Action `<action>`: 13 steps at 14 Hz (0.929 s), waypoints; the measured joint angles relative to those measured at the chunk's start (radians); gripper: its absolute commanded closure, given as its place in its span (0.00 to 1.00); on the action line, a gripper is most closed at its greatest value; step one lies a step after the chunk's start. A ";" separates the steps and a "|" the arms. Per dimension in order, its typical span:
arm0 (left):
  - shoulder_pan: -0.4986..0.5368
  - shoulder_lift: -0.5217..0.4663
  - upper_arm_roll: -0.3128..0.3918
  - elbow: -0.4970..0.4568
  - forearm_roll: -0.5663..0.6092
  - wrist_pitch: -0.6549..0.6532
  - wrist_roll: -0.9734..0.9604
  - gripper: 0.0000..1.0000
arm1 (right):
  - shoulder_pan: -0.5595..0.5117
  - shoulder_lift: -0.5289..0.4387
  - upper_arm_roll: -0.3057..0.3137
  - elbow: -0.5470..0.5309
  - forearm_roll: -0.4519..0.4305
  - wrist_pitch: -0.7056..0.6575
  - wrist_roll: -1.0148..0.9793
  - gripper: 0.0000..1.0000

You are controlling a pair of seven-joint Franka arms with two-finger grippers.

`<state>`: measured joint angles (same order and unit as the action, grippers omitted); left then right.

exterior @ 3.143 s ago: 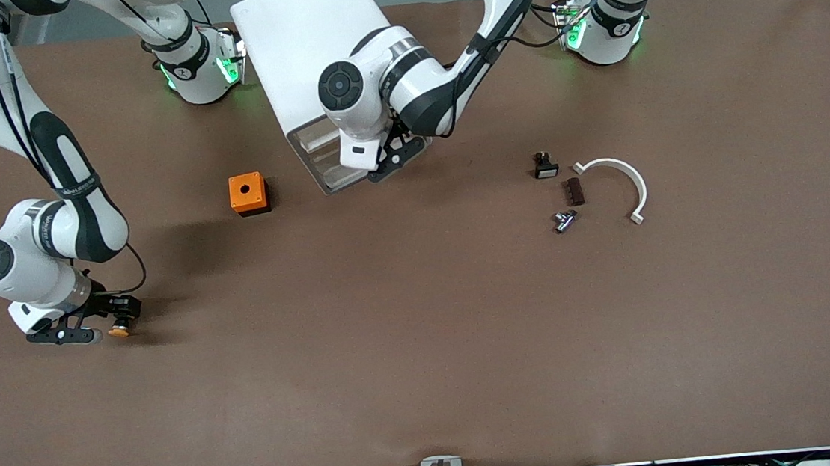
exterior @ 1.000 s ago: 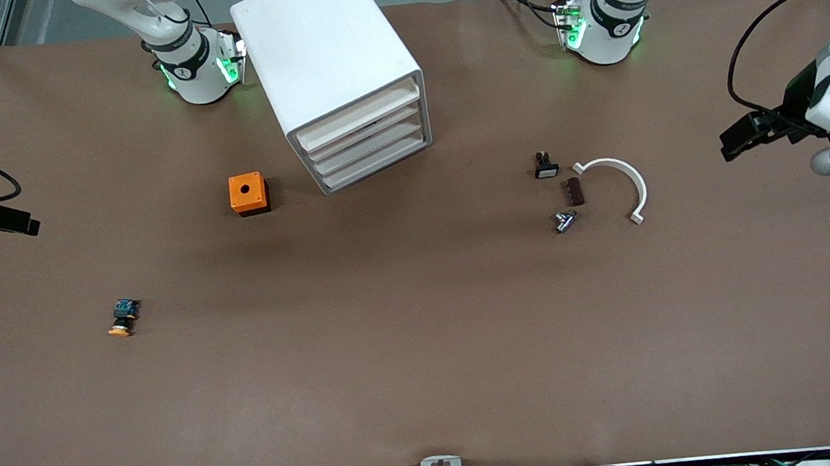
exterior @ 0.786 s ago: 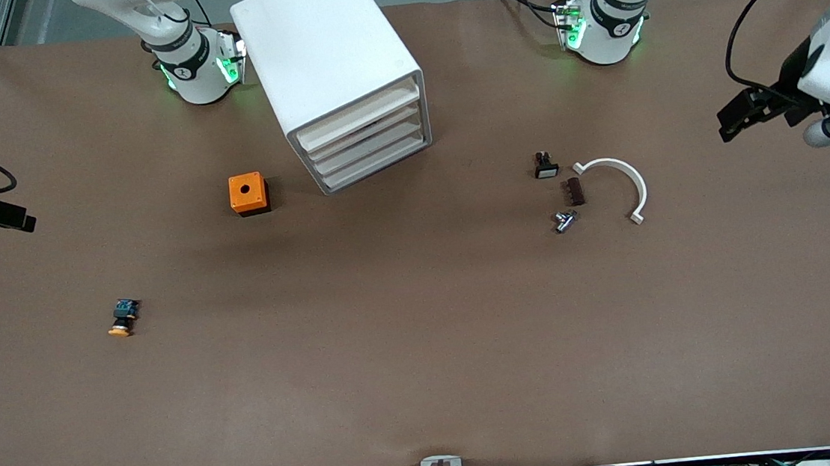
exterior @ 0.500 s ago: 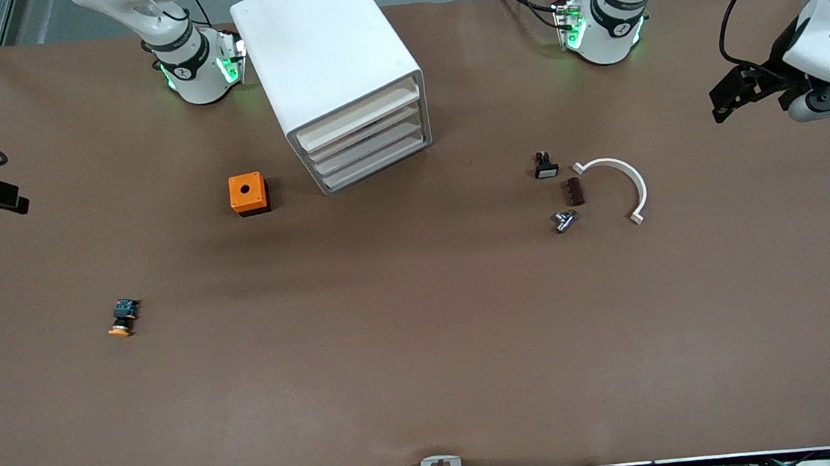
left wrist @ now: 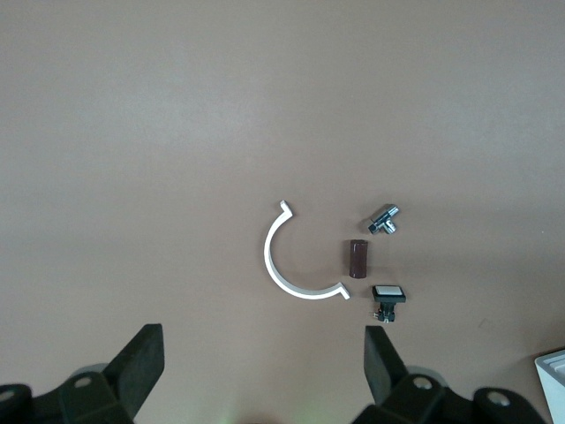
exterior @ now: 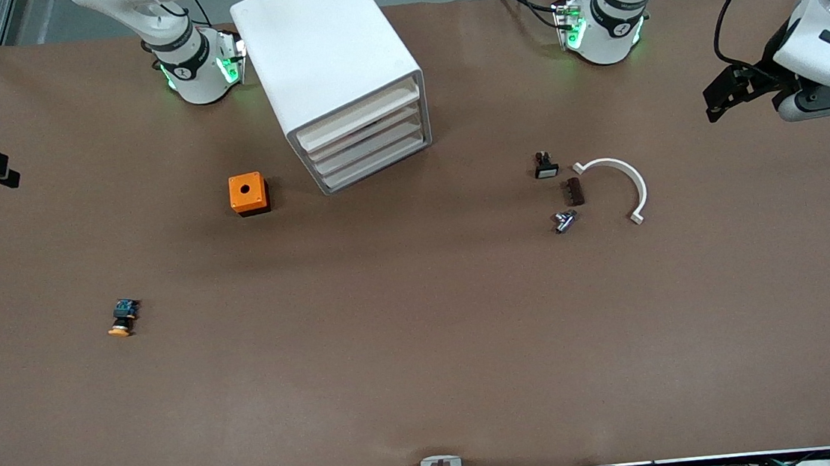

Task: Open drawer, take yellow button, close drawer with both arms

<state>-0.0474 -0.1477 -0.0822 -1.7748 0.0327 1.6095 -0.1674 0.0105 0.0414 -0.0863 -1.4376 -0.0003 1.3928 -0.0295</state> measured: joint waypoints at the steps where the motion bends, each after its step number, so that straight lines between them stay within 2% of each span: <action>1: 0.000 -0.008 0.000 -0.011 0.000 0.004 0.001 0.00 | -0.005 -0.017 -0.004 -0.046 0.000 0.041 -0.013 0.00; 3: 0.000 -0.022 0.000 -0.034 0.000 0.020 0.003 0.00 | -0.012 -0.054 -0.007 -0.123 0.000 0.092 -0.027 0.00; 5: 0.000 -0.032 0.000 -0.044 0.000 0.031 0.004 0.00 | -0.012 -0.079 -0.006 -0.152 0.000 0.101 -0.030 0.00; 13: 0.004 -0.028 0.007 -0.027 0.000 0.041 0.013 0.00 | -0.012 -0.097 0.000 -0.156 0.000 0.111 -0.035 0.00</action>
<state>-0.0438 -0.1755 -0.0752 -1.8017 0.0326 1.6505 -0.1549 -0.0015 -0.0560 -0.0861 -1.5940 -0.0003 1.5034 -0.0645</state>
